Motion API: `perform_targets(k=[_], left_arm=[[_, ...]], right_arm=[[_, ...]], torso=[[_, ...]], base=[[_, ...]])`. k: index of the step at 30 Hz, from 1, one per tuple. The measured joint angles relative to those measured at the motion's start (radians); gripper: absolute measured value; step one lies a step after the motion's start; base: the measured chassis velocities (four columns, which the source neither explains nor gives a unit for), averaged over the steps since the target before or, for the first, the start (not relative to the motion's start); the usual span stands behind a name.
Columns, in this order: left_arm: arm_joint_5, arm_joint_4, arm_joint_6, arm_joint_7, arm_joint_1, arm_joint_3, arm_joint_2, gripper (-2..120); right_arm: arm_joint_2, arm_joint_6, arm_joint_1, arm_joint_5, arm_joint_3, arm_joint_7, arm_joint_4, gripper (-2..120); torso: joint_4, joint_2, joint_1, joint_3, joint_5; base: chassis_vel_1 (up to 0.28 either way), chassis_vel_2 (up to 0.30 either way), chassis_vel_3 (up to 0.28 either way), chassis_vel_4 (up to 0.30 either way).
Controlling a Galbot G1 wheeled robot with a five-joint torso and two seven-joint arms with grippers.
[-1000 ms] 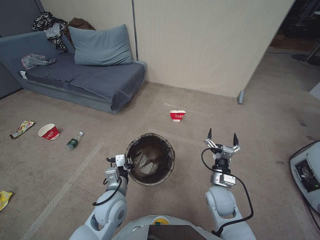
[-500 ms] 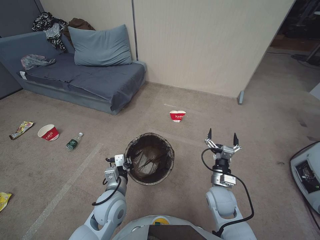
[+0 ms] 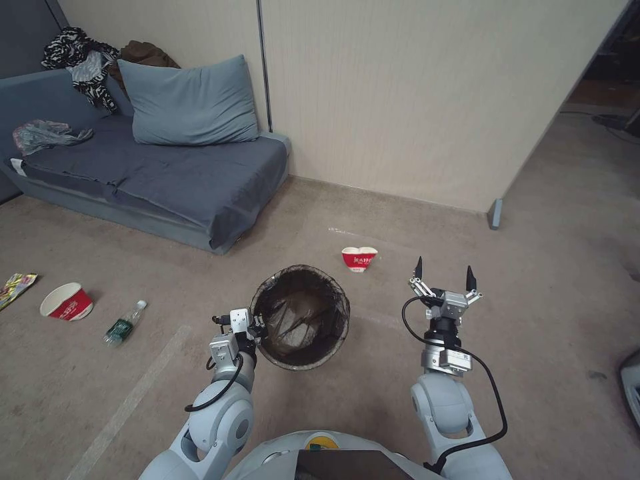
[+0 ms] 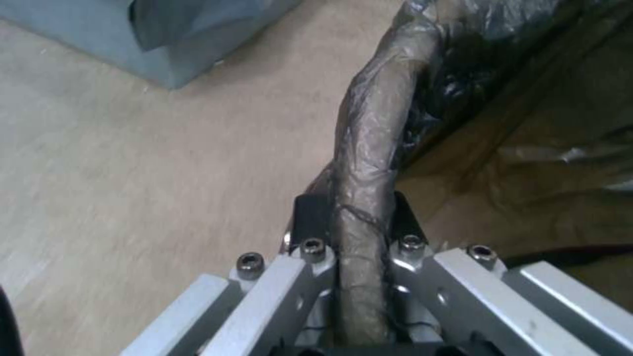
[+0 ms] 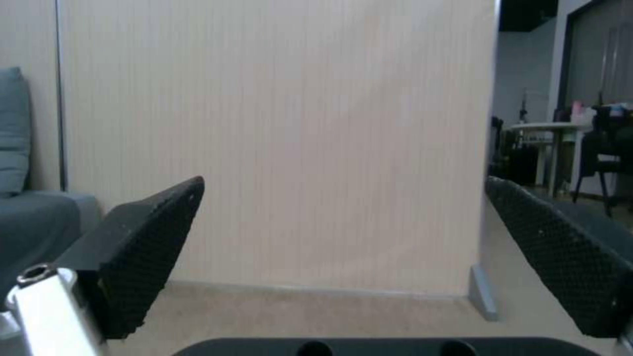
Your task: Pick up the trash bin, then pick up the garbage from the floor and place it into the trash bin.
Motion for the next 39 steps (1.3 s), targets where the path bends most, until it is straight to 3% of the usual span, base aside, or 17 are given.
perform_targets(k=[5,23,39], left_arm=[[0.0,0.0,-0.003,0.0,-0.001,-0.002,-0.002,3],[0.001,0.003,-0.012,-0.003,-0.003,-0.004,-0.009,3],[0.001,-0.006,-0.016,-0.004,0.005,-0.004,-0.009,3]], right_arm=[[0.0,0.0,0.0,-0.001,0.0,0.001,0.0,100],[0.0,0.003,0.005,-0.005,-0.003,0.013,-0.006,100],[-0.014,-0.031,-0.004,0.012,-0.004,0.022,0.006,100]], torso=[[-0.0007,0.0,0.0,0.0,-0.0003],[0.0,0.0,0.0,0.0,0.0],[-0.0003,0.0,0.0,0.0,-0.0001]], base=[[-0.339,0.342,0.371,-0.357],[-0.349,0.341,0.336,-0.342],[-0.01,0.01,0.006,-0.006]])
